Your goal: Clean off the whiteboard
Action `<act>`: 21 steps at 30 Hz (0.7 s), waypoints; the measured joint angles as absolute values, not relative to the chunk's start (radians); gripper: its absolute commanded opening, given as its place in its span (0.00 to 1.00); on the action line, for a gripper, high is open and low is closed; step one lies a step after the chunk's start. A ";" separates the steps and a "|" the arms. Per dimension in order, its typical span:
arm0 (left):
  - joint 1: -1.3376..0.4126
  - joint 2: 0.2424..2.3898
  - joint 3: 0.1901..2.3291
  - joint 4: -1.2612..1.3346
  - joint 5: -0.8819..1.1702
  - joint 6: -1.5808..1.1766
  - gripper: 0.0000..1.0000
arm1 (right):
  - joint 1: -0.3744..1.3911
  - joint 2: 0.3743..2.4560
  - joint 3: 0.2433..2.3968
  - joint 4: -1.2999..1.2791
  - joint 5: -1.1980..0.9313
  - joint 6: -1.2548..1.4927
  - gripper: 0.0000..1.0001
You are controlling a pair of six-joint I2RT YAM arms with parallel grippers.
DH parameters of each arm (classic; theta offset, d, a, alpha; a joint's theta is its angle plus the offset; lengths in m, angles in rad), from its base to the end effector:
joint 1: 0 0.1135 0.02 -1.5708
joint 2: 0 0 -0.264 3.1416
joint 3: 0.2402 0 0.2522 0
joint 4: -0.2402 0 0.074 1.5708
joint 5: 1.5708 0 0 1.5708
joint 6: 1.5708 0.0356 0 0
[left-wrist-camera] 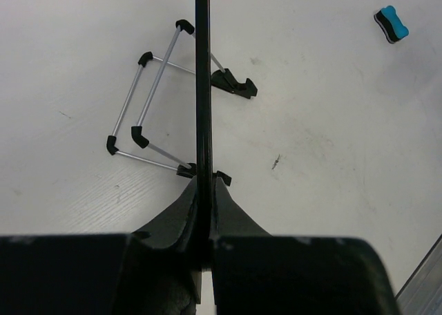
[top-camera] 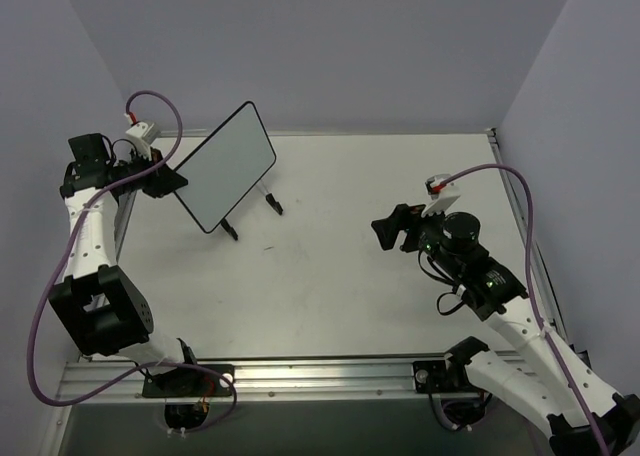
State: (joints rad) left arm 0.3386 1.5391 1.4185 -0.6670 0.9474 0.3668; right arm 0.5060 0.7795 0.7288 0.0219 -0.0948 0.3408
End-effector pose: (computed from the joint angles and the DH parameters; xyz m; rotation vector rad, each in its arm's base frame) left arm 0.3198 0.0820 0.3403 0.4562 2.0144 -0.6839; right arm 0.1640 0.0947 0.3434 -0.2115 1.6350 0.7287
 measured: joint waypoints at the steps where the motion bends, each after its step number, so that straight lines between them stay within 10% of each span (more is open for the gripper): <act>1: 0.338 1.547 1.432 -0.691 0.947 0.391 0.02 | 0.507 0.777 0.728 0.023 -0.095 0.341 0.74; 21: 0.326 1.687 1.653 -0.942 1.008 0.643 0.02 | 0.519 0.775 0.727 0.028 -0.113 0.341 0.74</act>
State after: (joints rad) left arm 0.3256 1.6875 1.6527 -0.9424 1.0080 0.6434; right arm 0.5190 0.7750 0.7269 0.0277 -0.1127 0.3412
